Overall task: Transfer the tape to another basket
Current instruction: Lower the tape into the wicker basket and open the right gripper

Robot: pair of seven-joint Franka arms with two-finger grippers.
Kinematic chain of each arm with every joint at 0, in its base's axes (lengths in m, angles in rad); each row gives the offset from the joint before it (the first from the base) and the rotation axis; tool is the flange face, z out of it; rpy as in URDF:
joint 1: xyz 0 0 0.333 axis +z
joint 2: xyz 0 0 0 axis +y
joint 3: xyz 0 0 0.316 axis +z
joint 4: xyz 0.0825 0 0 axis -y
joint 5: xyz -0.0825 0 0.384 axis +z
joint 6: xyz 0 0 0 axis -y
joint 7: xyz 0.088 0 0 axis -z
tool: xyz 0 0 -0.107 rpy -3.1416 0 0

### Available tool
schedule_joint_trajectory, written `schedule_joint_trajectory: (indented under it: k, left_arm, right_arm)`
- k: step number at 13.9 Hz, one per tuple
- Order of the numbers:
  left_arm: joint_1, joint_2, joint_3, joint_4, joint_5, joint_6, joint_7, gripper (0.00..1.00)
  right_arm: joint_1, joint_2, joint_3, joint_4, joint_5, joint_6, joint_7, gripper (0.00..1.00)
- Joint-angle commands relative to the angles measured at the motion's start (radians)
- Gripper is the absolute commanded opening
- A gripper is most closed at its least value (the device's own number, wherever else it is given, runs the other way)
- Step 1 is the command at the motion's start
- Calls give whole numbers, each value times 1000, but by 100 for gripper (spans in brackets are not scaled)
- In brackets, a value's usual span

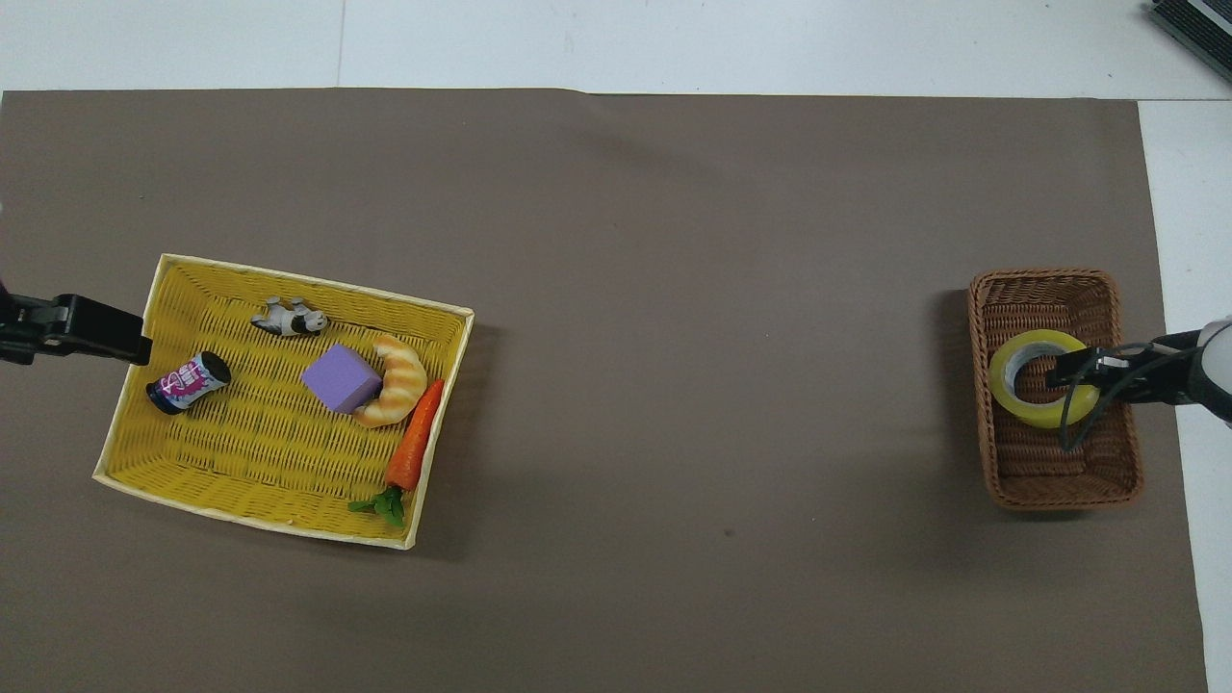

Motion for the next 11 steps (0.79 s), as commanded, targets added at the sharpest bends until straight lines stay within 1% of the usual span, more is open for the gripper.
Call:
schedule_joint_trajectory:
  k: [1,2,5,8,10,11]
  left_arm:
    - [0,-33,-2,-23,-2,-19,11,100]
    - [0,-32,-3,-14,-2,-10,9,100]
    - [7,-32,-2,-14,-2,-12,9,100]
    - [5,-32,-2,-17,-2,-22,9,100]
    - [0,-33,-5,-17,-2,-41,7,100]
    - [-1,-33,-8,-17,-2,-39,9,100]
  right_arm:
    - [-8,23,10,81,-12,4,-33,100]
    - [6,20,9,105,-24,3,-27,100]
    - [46,6,12,183,-131,-17,45,100]
    - [111,-58,10,192,-157,-81,146,100]
    - [171,-118,12,203,-244,-121,250,100]
    - [202,-137,13,223,-281,-164,307,100]
